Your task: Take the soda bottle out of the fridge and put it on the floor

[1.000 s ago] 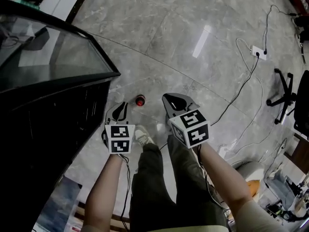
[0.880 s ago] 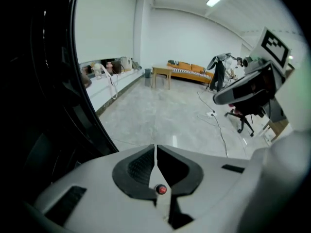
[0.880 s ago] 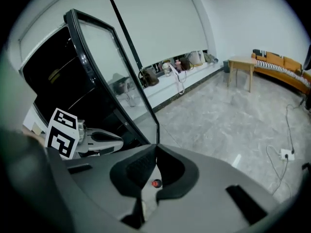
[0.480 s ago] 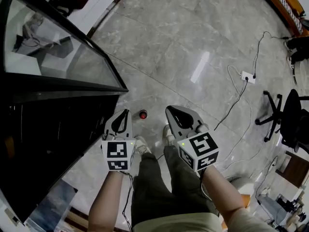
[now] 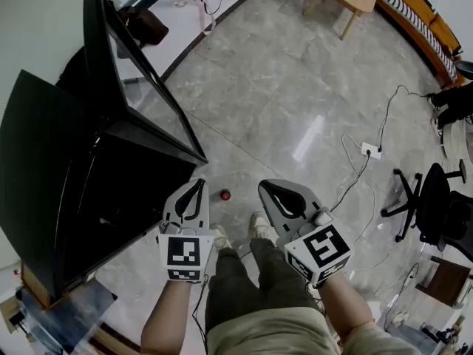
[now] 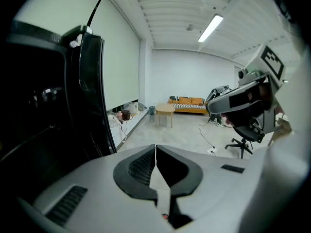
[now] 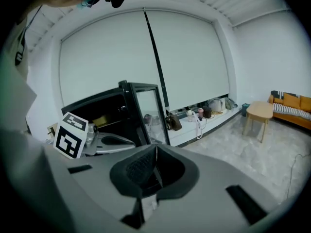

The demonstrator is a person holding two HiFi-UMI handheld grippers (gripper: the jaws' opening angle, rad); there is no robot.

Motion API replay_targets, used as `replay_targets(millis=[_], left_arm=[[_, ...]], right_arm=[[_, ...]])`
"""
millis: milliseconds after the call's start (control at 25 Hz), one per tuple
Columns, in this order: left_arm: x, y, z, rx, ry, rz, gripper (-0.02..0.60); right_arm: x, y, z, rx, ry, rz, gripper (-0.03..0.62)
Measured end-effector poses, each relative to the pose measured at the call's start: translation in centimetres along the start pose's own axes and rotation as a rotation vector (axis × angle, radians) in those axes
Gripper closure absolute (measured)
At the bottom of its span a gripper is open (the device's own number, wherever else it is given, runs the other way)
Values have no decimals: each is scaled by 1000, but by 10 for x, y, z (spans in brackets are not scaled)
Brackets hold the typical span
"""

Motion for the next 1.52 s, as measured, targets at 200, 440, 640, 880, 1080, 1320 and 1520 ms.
replay_targets(millis=[200,440,640,880,1080,1320,1520], left_arm=[[37,55,24,-9,27,-89,571],[107,111,24,-44,61,-155,571],[162,141,30,-59,94,-194,571],[228,173,31,-50,155,-240,571],[273,196,35,-90,204,-296,571],[307,220,34,-113,245,-378,571],[323,220,19,-73,194,-385,571]], right_arm=[[18,57,22,42,14,-64,597],[75,126,67,130,52,-159,597],[110,175,101,186,71,-254,597],[151,207,132,267,87,-334,597],[170,226,155,331,126,-373,597],[188,251,176,408,152,-407,597],[205,260,189,450,163,-445,597]])
Point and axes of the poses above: the fingertips, and each gripper's own axes: x backward along the fingers, z to its left, y out of its top, the point moved 2 cm from there along x, backward along the fingers, and after that the axes turned 6 degrees about y, right-handed, at the moved point
